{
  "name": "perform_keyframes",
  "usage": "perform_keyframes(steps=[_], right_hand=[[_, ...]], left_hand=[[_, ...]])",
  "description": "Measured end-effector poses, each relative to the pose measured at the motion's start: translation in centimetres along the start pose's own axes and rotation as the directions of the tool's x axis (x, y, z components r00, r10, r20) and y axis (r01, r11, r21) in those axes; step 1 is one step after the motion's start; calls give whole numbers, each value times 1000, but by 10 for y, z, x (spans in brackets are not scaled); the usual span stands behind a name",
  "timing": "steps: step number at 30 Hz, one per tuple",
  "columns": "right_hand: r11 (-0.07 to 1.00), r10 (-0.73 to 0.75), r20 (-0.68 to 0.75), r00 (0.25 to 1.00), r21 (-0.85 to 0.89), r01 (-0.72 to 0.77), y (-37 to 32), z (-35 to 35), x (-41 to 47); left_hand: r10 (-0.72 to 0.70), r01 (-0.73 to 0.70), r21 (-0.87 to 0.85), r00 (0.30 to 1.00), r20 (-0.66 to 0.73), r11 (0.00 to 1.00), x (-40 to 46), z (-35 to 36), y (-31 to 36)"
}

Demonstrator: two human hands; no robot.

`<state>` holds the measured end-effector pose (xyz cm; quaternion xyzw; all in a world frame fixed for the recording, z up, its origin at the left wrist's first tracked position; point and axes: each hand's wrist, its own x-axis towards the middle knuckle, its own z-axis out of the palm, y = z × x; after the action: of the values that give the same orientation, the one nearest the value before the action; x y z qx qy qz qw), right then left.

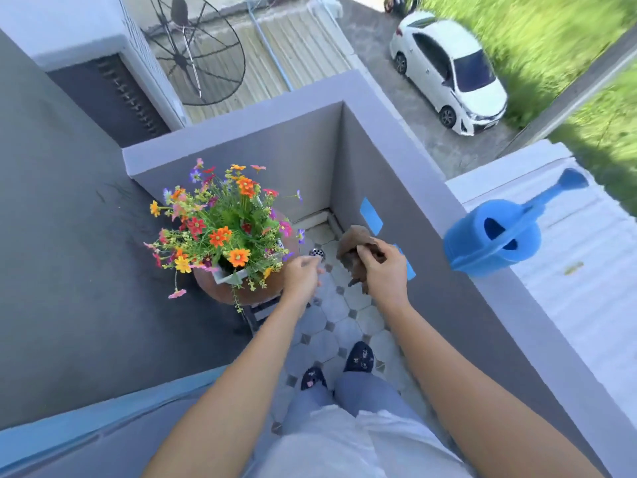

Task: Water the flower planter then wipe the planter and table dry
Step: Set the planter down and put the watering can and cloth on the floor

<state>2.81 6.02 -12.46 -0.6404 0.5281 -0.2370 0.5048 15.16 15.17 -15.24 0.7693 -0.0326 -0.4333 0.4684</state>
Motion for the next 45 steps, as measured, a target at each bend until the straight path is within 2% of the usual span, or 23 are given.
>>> perform_keyframes(steps=[5, 9, 13, 16, 18, 20, 22, 26, 29, 32, 37, 42, 45], right_hand=[[974, -77, -218, 973, 194, 120, -62, -84, -12], [943, -62, -394, 917, 279, 184, -89, -165, -14], [921, -9, -518, 855, 329, 209, -87, -240, -7], [921, 46, -556, 830, 346, 181, -69, -279, 2], [917, 66, -563, 824, 359, 173, -55, -299, 8], [918, 87, -563, 822, 365, 153, -43, -314, 14], [918, 109, -552, 827, 375, 130, -36, -327, 22], [902, 117, -500, 858, 414, 118, -35, -342, 38], [910, 79, -464, 883, 395, 126, -38, -347, 54], [901, 51, -388, 920, 415, 124, -42, -345, 69], [905, -23, -245, 969, 407, 125, -59, -318, 86], [912, -76, -83, 994, 397, 103, -82, -256, 90], [928, -83, -34, 996, 363, 90, -83, -210, 92]], left_hand=[[280, -277, -44, 954, 111, 960, -55, 44, 91], [344, -293, -216, 903, 258, 932, -102, 101, 132], [237, -149, -215, 845, 479, 965, -146, 180, 135], [58, 68, -223, 857, 513, 973, -156, 236, 127], [-58, 245, -287, 844, 533, 926, -153, 269, 118], [-137, 389, -380, 827, 545, 839, -148, 295, 112], [-164, 450, -479, 834, 526, 754, -140, 317, 110], [-124, 395, -663, 900, 417, 637, -129, 345, 124], [-82, 369, -702, 910, 407, 609, -123, 352, 133], [-61, 324, -677, 922, 382, 661, -113, 339, 137], [-62, 196, -569, 967, 246, 799, -89, 282, 141], [-39, 133, -548, 983, 179, 826, -65, 211, 140], [-30, 111, -468, 984, 176, 877, -43, 166, 136]])
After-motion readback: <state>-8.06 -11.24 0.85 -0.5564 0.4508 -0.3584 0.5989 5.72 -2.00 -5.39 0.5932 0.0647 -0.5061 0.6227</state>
